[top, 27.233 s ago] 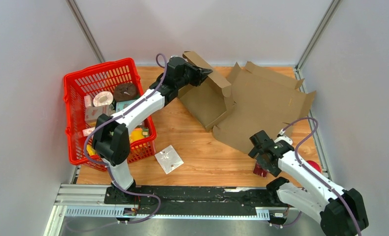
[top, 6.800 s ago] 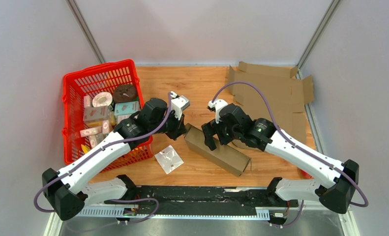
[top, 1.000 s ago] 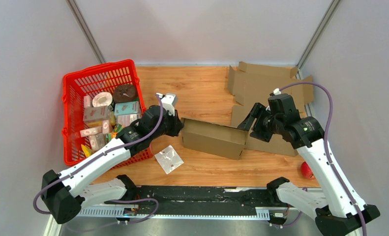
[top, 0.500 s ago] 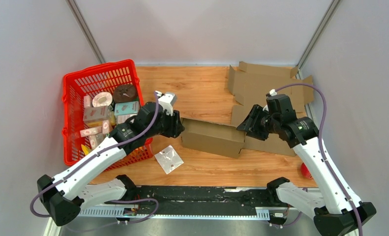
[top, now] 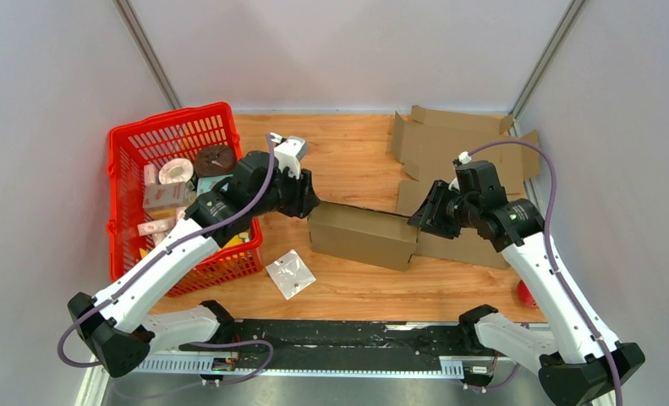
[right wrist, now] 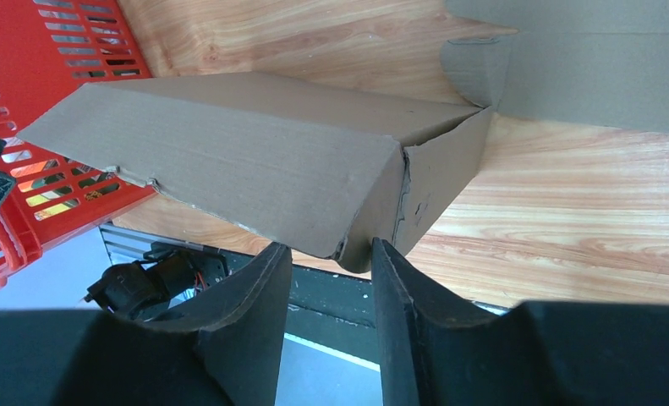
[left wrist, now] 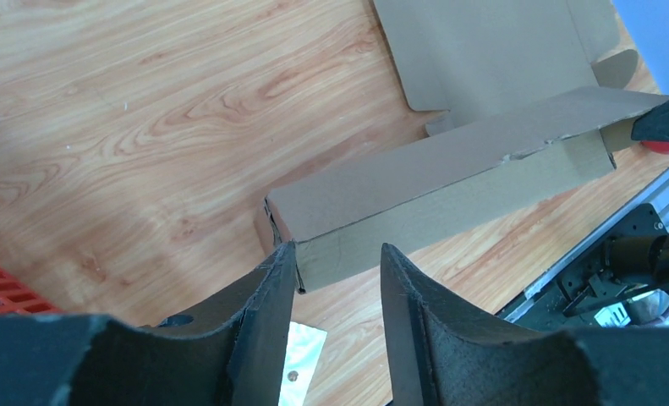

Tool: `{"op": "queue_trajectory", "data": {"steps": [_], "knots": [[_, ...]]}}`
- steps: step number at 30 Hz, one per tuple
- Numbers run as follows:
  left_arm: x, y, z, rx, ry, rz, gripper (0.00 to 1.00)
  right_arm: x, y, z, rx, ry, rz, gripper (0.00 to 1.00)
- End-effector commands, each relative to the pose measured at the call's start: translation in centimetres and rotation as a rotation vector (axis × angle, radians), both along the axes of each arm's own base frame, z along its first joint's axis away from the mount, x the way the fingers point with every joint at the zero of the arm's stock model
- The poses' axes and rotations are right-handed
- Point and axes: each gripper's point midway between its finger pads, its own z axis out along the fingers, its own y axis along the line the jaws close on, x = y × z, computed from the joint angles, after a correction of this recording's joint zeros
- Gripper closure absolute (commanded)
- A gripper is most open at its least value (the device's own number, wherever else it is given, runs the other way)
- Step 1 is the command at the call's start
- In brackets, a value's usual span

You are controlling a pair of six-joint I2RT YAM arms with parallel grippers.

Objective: Fold the paper box

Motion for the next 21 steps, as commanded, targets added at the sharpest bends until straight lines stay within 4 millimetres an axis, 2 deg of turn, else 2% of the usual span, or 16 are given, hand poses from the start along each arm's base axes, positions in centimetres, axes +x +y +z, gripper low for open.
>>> {"op": "queue_trajectory", "data": {"steps": [1, 6, 12, 13, 14, 15, 16, 18, 21], "knots": [[1.3, -0.6, 1.9, -0.034, -0.077, -0.002, 0.50, 0.4, 0.0, 0.1, -0.007, -0.033, 0.015, 0.58], [1.7, -1.4, 1.0, -0.034, -0.066, -0.019, 0.56, 0.2, 0.0, -0.4, -0.009, -0.025, 0.024, 0.59], [1.1, -1.6, -2.4, -0.004, 0.005, -0.038, 0.72, -0.2, -0.5, -1.7, -0.040, -0.028, 0.033, 0.63], [0.8, -1.4, -3.6, 0.009, 0.030, -0.038, 0.76, -0.2, -0.6, -1.9, -0.042, -0.034, 0.036, 0.64], [0.6, -1.2, -3.9, 0.002, 0.037, -0.030, 0.78, -0.2, -0.6, -2.0, -0.047, -0.048, 0.049, 0.64], [0.3, -1.2, -4.4, 0.001, 0.045, -0.033, 0.80, -0.5, -0.7, -3.0, -0.052, -0.032, 0.058, 0.64], [-0.1, -1.0, -5.5, 0.010, 0.065, -0.034, 0.82, -0.5, -0.5, -3.0, -0.046, -0.052, 0.068, 0.65], [-0.6, -0.9, -6.0, -0.003, 0.077, -0.035, 0.82, -1.0, -0.6, -3.5, -0.046, -0.045, 0.081, 0.65], [-1.0, -0.5, -6.7, 0.001, 0.091, -0.030, 0.83, -1.9, -0.4, -2.2, -0.023, -0.051, 0.110, 0.60]]}}
